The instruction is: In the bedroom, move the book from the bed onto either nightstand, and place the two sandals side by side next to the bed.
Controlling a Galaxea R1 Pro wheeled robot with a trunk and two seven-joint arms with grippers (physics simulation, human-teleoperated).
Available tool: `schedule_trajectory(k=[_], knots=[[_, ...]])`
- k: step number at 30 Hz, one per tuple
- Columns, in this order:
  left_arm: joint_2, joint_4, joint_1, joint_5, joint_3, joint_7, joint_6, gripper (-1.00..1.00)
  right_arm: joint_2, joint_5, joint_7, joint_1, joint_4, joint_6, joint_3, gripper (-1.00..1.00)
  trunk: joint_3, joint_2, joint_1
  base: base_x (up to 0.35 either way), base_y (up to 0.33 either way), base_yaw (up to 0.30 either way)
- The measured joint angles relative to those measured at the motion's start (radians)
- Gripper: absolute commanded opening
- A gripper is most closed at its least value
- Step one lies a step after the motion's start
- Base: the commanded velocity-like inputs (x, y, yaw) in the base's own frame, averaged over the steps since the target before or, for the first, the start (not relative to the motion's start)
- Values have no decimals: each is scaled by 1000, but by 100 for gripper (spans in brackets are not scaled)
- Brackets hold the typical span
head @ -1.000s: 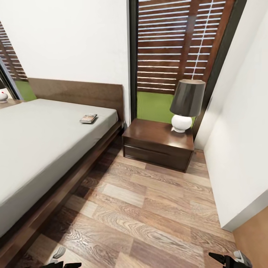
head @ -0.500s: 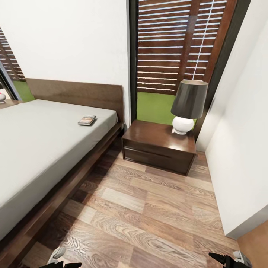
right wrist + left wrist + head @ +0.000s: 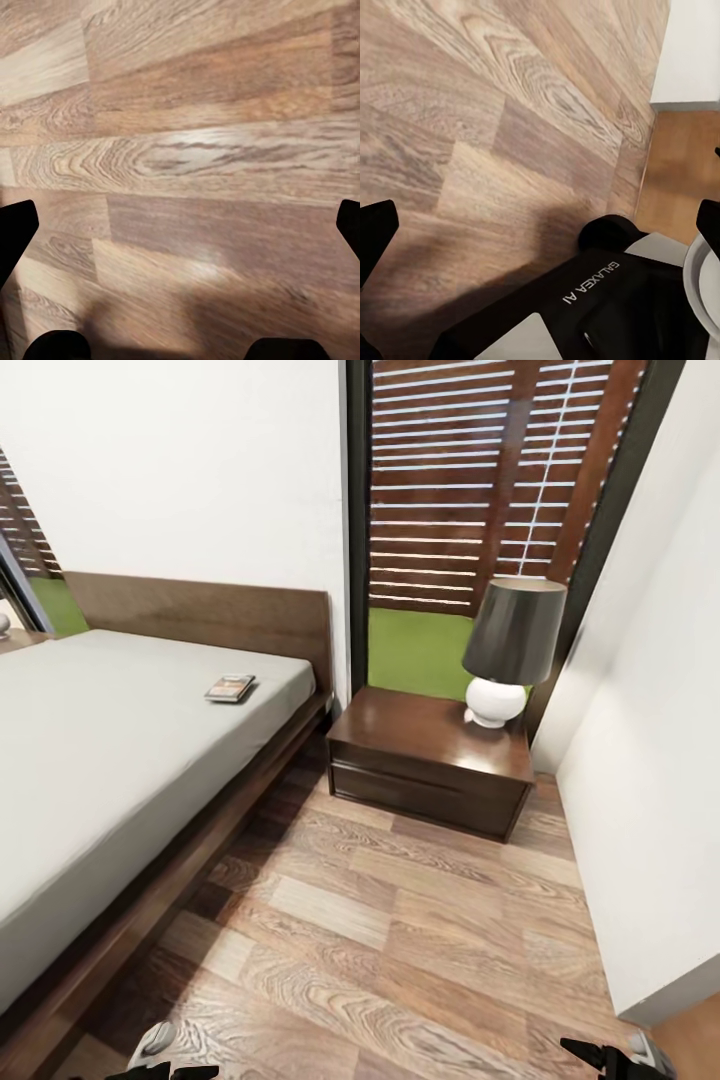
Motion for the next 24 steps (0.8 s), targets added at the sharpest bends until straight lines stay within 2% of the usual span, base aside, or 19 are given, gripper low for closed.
schedule_trajectory(k=[24], knots=[[0,0,0,0,1,0,0,100,0,-1,0,0,0,1,0,100,0,0,0,133,0,0]])
